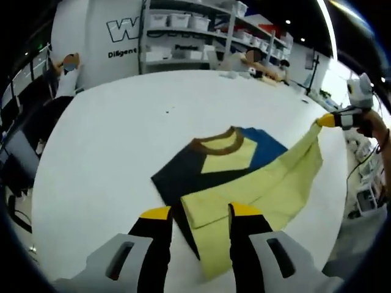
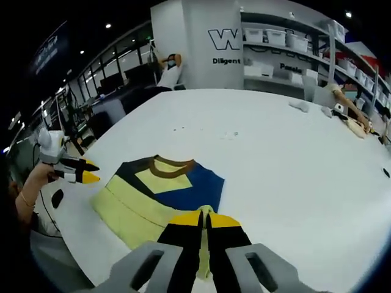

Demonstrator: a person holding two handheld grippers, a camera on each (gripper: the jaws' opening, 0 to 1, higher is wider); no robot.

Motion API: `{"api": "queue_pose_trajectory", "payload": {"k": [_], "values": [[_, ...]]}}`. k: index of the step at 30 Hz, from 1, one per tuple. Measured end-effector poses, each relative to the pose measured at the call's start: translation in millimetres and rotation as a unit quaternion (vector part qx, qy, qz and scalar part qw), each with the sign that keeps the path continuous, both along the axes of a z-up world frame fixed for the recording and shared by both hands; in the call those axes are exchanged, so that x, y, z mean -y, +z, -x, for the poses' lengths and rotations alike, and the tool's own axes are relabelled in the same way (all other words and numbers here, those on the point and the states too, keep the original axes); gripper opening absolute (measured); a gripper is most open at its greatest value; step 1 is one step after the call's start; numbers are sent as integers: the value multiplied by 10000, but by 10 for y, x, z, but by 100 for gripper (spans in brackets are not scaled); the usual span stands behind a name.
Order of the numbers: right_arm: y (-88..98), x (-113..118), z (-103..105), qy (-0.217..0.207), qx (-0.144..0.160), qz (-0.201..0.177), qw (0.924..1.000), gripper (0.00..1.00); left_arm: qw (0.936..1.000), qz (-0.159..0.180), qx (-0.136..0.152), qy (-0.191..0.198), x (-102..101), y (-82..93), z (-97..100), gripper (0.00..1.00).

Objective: Fold the garment on the visible template until the final outline fits inside the template.

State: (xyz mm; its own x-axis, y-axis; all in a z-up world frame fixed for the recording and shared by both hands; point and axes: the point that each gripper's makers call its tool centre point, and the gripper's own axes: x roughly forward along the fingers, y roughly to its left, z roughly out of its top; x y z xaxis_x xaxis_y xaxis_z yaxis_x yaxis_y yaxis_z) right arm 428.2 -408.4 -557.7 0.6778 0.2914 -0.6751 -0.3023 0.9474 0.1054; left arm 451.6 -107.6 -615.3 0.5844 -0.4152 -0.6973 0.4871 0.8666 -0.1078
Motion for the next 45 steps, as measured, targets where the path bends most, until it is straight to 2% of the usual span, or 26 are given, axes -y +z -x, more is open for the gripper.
{"api": "queue_pose_trajectory", "payload": {"k": [3,9,14,19,25,34,37,45], "values": [[-27,-15,8,30,-28,-10,10000,0,10000,-24,-61,-30,12,-101,11,42],[-68,-21,5,33,-66,-20,10000,0,9999,74,-121,-59,63,-266,-1,42],[-93,-15,5,20,-89,-45,9999,0,9989,130,-448,-29,89,-407,24,32],[-115,6,8,-3,-112,-41,9999,0,9985,67,-549,-27,105,-485,31,27],[-136,14,18,0,-142,-23,9999,0,9987,20,-504,32,72,-466,26,17],[-135,-9,29,31,-161,-10,9999,0,9990,-223,-379,-33,66,-484,56,4],[-140,-3,34,22,-175,-9,9998,0,9987,-180,-472,-24,68,-539,55,2],[-133,10,56,7,-179,-18,9998,0,9995,-47,-323,27,70,-426,36,0]]}}
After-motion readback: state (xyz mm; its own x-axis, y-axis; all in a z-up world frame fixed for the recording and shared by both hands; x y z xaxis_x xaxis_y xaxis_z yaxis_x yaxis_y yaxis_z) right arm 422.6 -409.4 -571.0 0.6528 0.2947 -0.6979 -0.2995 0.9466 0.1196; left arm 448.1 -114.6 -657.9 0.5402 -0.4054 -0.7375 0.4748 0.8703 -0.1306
